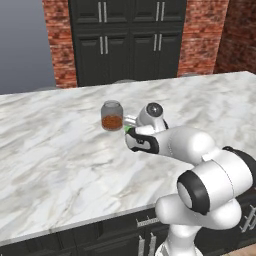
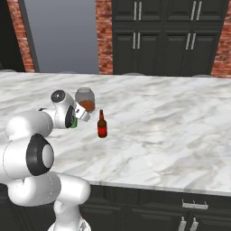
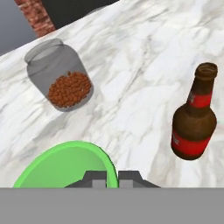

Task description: Open the cabinet directly in front. Then move the beer and the cup to the dining counter with the jar on it.

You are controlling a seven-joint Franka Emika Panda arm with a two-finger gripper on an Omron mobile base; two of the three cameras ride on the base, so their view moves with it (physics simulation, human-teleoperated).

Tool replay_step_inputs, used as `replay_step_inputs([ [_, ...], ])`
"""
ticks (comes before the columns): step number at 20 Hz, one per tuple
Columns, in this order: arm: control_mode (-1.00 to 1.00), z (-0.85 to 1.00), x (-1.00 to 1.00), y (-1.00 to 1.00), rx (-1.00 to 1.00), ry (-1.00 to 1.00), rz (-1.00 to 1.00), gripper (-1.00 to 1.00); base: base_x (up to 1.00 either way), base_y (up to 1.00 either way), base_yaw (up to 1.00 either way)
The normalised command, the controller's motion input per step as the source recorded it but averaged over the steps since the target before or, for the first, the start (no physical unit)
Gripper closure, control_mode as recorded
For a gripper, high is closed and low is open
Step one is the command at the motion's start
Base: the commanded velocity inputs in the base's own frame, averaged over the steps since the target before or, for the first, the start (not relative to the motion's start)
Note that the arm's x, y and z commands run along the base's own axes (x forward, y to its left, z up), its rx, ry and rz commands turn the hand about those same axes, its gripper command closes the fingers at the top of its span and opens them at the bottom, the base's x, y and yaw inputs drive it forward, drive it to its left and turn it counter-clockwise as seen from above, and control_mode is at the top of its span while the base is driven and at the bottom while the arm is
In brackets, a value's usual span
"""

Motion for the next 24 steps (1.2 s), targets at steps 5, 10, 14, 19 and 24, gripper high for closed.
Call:
replay_step_inputs([
  [5, -1.00, -0.03, 0.00, -0.19, 0.02, 0.00, -0.05, 1.00, 0.00, 0.00, 0.00],
  [10, -1.00, 0.00, 0.16, 0.00, 0.01, 0.00, -0.01, 1.00, 0.00, 0.00, 0.00],
  [14, -1.00, 0.00, 0.42, 0.00, 0.05, 0.00, -0.05, 1.00, 0.00, 0.00, 0.00],
  [19, -1.00, -0.02, 0.36, 0.08, 0.02, 0.00, -0.05, -1.00, 0.00, 0.00, 0.00],
  [24, -1.00, 0.00, 0.13, 0.00, 0.00, 0.02, -0.03, -1.00, 0.00, 0.00, 0.00],
])
